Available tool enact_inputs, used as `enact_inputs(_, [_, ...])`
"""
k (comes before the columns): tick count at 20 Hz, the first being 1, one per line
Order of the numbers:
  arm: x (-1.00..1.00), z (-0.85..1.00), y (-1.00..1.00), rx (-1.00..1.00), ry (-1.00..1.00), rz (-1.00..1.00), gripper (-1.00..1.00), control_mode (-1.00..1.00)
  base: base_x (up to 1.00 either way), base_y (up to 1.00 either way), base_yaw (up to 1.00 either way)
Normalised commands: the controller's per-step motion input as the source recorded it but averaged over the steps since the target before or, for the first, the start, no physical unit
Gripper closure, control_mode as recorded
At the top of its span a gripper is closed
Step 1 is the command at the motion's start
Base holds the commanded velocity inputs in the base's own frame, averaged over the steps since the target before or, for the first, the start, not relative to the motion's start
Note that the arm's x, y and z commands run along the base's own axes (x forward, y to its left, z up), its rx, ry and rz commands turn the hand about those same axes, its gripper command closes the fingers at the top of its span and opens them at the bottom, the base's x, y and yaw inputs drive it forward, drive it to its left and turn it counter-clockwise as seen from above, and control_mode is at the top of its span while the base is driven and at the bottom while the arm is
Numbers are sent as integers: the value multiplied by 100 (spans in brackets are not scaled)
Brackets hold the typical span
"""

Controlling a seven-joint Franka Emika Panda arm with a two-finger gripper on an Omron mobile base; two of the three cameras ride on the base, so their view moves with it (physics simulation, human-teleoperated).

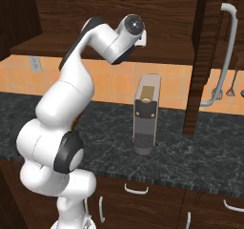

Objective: Pick the kettle from the counter and place it on the tray. Then pick the mug from the cabinet and place it on the tray. Then close the cabinet doors.

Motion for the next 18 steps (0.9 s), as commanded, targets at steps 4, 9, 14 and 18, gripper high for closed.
enact_inputs(4, [36,-1,0,0,3,4,-100,-100,0,0,0])
enact_inputs(9, [35,0,-2,0,0,4,-100,-100,0,0,0])
enact_inputs(14, [22,-7,-2,0,0,2,-100,-100,0,0,0])
enact_inputs(18, [10,-9,0,0,0,2,-100,-100,0,0,0])
